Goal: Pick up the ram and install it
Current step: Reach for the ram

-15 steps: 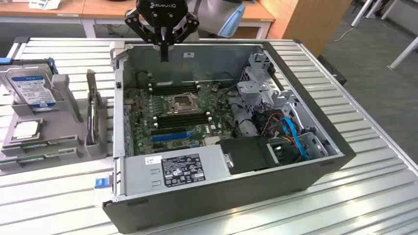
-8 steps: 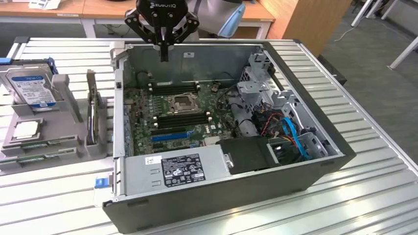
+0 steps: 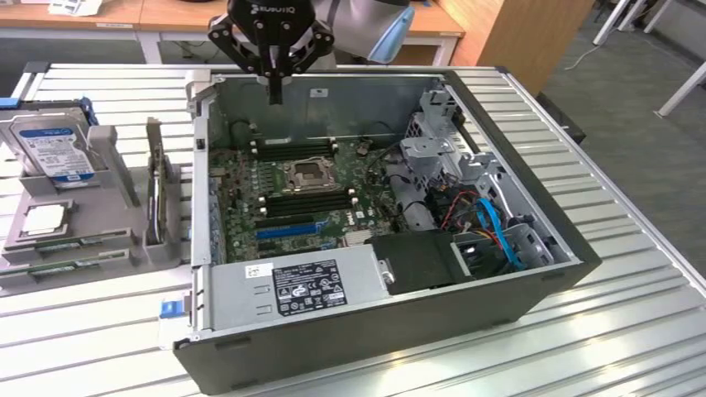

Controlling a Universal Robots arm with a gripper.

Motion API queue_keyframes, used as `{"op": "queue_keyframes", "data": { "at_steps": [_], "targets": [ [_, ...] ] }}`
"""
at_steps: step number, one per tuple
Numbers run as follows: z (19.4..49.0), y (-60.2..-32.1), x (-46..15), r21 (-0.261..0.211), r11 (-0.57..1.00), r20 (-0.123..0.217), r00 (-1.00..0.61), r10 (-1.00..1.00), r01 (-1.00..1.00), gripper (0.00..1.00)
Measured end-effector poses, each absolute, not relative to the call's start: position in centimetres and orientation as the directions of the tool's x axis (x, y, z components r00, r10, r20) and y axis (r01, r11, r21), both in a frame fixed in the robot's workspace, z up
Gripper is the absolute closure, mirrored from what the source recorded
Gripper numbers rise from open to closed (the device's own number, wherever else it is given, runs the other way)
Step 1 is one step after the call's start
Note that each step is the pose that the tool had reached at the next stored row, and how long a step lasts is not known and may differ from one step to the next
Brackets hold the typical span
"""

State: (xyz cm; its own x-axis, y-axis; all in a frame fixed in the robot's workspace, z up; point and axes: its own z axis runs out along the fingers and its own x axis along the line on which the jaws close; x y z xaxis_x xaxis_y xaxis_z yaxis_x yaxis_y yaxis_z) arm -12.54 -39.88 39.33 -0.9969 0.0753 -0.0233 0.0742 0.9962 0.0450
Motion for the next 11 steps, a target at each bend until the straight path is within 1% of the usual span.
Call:
{"op": "queue_keyframes", "data": {
  "at_steps": [11],
  "targets": [
    [39.3, -39.9, -14.2, 0.045, 0.996, -0.023, -0.997, 0.075, 0.074, 0.9]
  ]
}}
